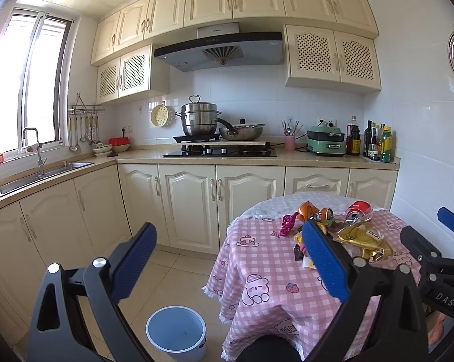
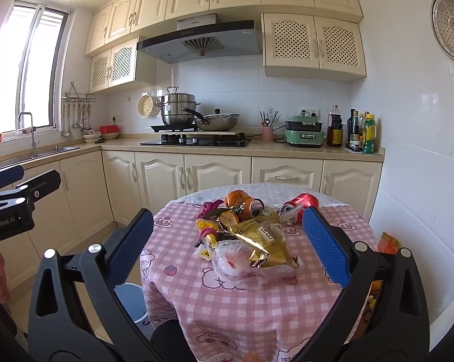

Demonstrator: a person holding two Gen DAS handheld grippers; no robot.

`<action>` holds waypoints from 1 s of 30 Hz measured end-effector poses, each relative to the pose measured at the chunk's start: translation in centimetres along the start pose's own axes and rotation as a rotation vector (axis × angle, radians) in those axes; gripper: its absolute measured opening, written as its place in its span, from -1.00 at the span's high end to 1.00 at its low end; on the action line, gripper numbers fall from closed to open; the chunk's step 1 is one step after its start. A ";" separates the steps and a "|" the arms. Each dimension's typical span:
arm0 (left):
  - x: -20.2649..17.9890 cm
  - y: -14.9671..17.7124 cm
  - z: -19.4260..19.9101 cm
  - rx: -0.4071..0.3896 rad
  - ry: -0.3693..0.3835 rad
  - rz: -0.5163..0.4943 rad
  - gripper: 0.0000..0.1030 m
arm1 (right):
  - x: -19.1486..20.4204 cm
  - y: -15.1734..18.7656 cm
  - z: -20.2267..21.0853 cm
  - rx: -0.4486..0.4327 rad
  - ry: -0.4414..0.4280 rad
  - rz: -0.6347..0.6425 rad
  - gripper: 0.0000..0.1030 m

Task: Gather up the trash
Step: 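Grasp the gold snack bag with the right tool while the left tool grasps the clear plastic bag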

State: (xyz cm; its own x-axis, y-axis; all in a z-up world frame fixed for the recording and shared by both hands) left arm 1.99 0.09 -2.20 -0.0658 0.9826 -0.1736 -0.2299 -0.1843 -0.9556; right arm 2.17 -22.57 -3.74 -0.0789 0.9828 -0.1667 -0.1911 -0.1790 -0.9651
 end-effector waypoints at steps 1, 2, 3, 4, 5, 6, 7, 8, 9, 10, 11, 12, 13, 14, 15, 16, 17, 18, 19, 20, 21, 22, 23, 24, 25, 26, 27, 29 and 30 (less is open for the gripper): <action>0.1 0.0 -0.1 0.002 0.002 0.007 -0.85 | -0.1 0.1 -0.1 0.000 -0.008 -0.008 -0.88; 0.2 0.0 -0.2 0.006 0.006 0.015 -0.85 | -0.3 0.2 -0.2 0.002 -0.016 -0.018 -0.88; 0.3 0.0 -0.3 0.010 0.009 0.022 -0.85 | -0.4 0.3 -0.2 0.006 -0.016 -0.024 -0.88; 0.4 0.0 -0.5 0.014 0.010 0.026 -0.85 | -0.5 0.3 -0.3 0.009 -0.015 -0.026 -0.88; 0.5 0.1 -0.7 0.020 0.011 0.029 -0.85 | -0.6 0.5 -0.4 0.014 -0.013 -0.029 -0.88; 0.5 0.2 -1.0 0.029 0.011 0.029 -0.85 | -0.7 0.6 -0.6 0.021 -0.011 -0.031 -0.88; 0.5 0.3 -1.3 0.039 0.011 0.027 -0.85 | -0.8 0.9 -0.9 0.033 -0.003 -0.029 -0.88; 0.4 0.5 -1.6 0.049 0.010 0.024 -0.85 | -0.8 1.1 -1.0 0.037 0.008 -0.028 -0.88; 0.5 0.7 -1.9 0.055 0.008 0.022 -0.85 | -0.9 1.4 -1.2 0.042 0.031 -0.027 -0.88; 0.4 0.9 -2.2 0.063 0.008 0.022 -0.85 | -1.1 1.6 -1.4 0.047 0.040 -0.025 -0.88; 0.4 1.2 -2.6 0.076 0.012 0.023 -0.85 | -1.2 1.9 -1.7 0.059 0.047 -0.027 -0.88; 0.3 1.4 -3.0 0.089 0.018 0.025 -0.85 | -1.4 2.1 -1.9 0.065 0.049 -0.032 -0.88; 0.3 1.6 -3.3 0.098 0.023 0.025 -0.85 | -1.7 2.5 -2.3 0.078 0.049 -0.041 -0.88; 0.2 1.9 -3.8 0.109 0.029 0.024 -0.85 | -1.9 2.7 -2.5 0.088 0.048 -0.045 -0.88; 0.1 2.1 -4.2 0.116 0.033 0.024 -0.85 | -2.1 3.1 -3.0 0.104 0.049 -0.053 -0.88; 0.1 2.4 -4.6 0.123 0.037 0.025 -0.85 | -2.4 3.5 -3.4 0.116 0.052 -0.061 -0.88; 0.0 2.7 -5.2 0.135 0.044 0.028 -0.84 | -2.6 3.8 -3.7 0.128 0.056 -0.067 -0.88; -0.1 3.0 -5.7 0.152 0.052 0.029 -0.84 | -2.9 4.3 -4.2 0.142 0.061 -0.073 -0.88; -0.3 3.4 -6.6 0.179 0.067 0.029 -0.84 | -3.3 4.8 -4.6 0.156 0.065 -0.080 -0.88; -0.5 3.7 -7.2 0.200 0.084 0.034 -0.84 | -3.7 5.2 -5.1 0.167 0.064 -0.089 -0.88; -0.7 4.0 -7.8 0.217 0.096 0.035 -0.84 | -4.0 5.5 -5.4 0.174 0.064 -0.098 -0.88; -1.2 4.3 -8.5 0.238 0.110 0.031 -0.84 | -4.4 5.7 -5.8 0.179 0.060 -0.107 -0.88; -1.8 4.8 -9.3 0.259 0.125 0.022 -0.84 | -4.7 5.7 -6.3 0.182 0.055 -0.113 -0.88; -2.3 5.1 -9.9 0.276 0.135 0.015 -0.84 | -4.8 5.7 -6.7 0.182 0.054 -0.111 -0.88; -2.9 5.5 -10.6 0.290 0.142 0.008 -0.85 | -5.0 5.7 -7.3 0.187 0.053 -0.101 -0.88; -3.3 5.8 -11.1 0.297 0.144 0.002 -0.85 | -5.0 5.6 -8.0 0.194 0.052 -0.089 -0.88; -3.8 6.1 -11.6 0.304 0.146 -0.010 -0.85 | -5.2 5.7 -9.1 0.206 0.045 -0.081 -0.88; -4.7 6.7 -12.5 0.316 0.148 -0.033 -0.85 | -5.6 6.2 -11.3 0.259 0.019 -0.079 -0.88; -5.0 6.8 -12.9 0.329 0.157 -0.038 -0.85 | -5.8 6.5 -12.0 0.273 0.007 -0.084 -0.88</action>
State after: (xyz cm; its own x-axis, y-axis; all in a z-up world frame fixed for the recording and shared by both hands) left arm 13.23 -5.81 -10.92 0.0932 0.9757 -0.1982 -0.5306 -0.1198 -0.8391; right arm 13.13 -28.90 -11.47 -0.0455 0.9948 -0.0908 -0.4530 -0.1015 -0.8857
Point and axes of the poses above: each gripper's, at about its wrist camera, not at the fingertips, and z roughly against the way its jaws point, x to its left, y to its underside, the point moved 1 cm from there along -z, roughly the way its jaws point, and after that the axes turned 12 degrees about z, right-handed, at the moved point
